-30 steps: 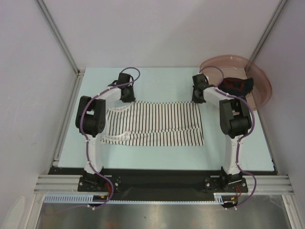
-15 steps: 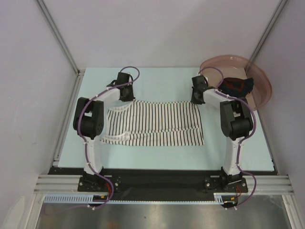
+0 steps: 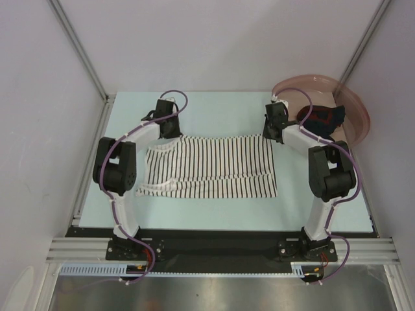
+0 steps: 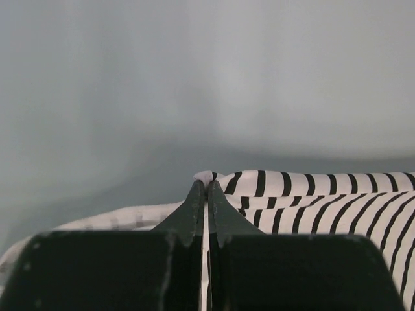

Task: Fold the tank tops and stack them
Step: Fold the tank top

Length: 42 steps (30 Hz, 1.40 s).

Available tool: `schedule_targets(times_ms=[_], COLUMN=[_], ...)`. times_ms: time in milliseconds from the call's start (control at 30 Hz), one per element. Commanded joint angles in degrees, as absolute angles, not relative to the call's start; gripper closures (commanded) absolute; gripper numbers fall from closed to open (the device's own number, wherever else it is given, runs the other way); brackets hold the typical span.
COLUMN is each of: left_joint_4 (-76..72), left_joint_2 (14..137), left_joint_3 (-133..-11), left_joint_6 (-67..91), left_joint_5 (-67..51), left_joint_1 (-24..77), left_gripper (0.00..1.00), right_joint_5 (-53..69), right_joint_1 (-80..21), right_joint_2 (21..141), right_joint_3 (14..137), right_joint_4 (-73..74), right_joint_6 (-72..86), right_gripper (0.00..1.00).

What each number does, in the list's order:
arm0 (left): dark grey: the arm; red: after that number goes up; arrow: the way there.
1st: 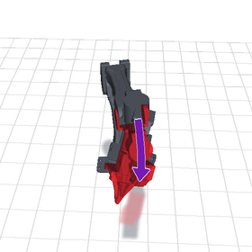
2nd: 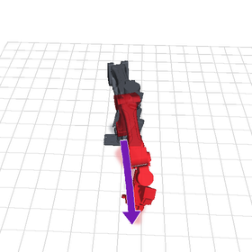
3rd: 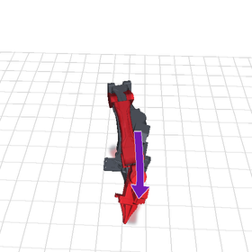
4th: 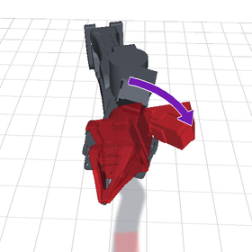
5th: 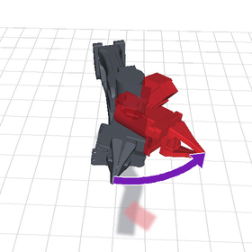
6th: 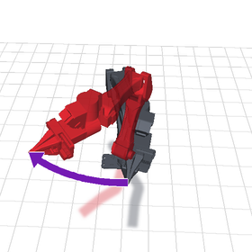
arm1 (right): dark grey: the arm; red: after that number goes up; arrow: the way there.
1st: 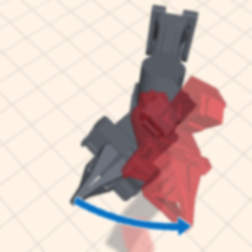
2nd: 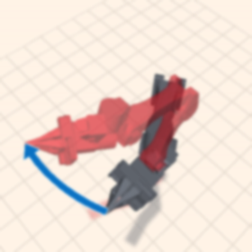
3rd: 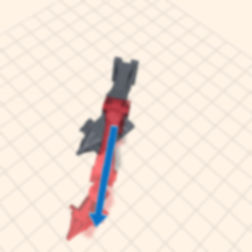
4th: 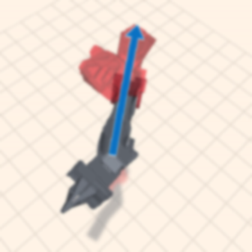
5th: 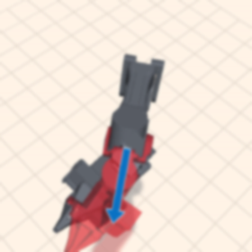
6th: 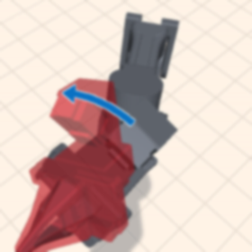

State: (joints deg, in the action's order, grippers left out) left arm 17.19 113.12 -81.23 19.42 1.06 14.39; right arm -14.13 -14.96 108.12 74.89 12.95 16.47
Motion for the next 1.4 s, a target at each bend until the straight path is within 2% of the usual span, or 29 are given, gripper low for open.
schedule_targets(times_ms=[0, 367, 733, 900, 1367], left_joint_4=[15.21, 12.92, 10.37, 9.14, 7.74], left_joint_2=[109.07, 103.28, 98.09, 95.8, 92.03], left_joint_3=[-79.28, -72.87, -65.22, -61.62, -56.96], left_joint_6=[19.51, 19.95, 21.0, 21.44, 22.06], left_joint_5=[0.88, 1.14, 0.53, 0.53, 0.88], left_joint_1=[14.68, 14.68, 14.94, 15.47, 15.73], left_gripper=[1.0, 1.0, 1.0, 1.0, 1.0], right_joint_5=[-16.87, -15.48, -14.24, -9.86, -5.98], right_joint_1=[-15.38, -14.86, -14.94, -14.41, -12.22], right_joint_2=[105.38, 97.39, 93.34, 92.37, 87.46], right_joint_3=[73.83, 60.48, 54.14, 53.0, 43.86], right_joint_4=[9.67, -4.39, -10.9, -11.77, -20.82], right_joint_6=[16.87, 15.38, 13.1, 12.48, 14.23], right_gripper=[1.0, 1.0, 1.0, 1.0, 0.97])
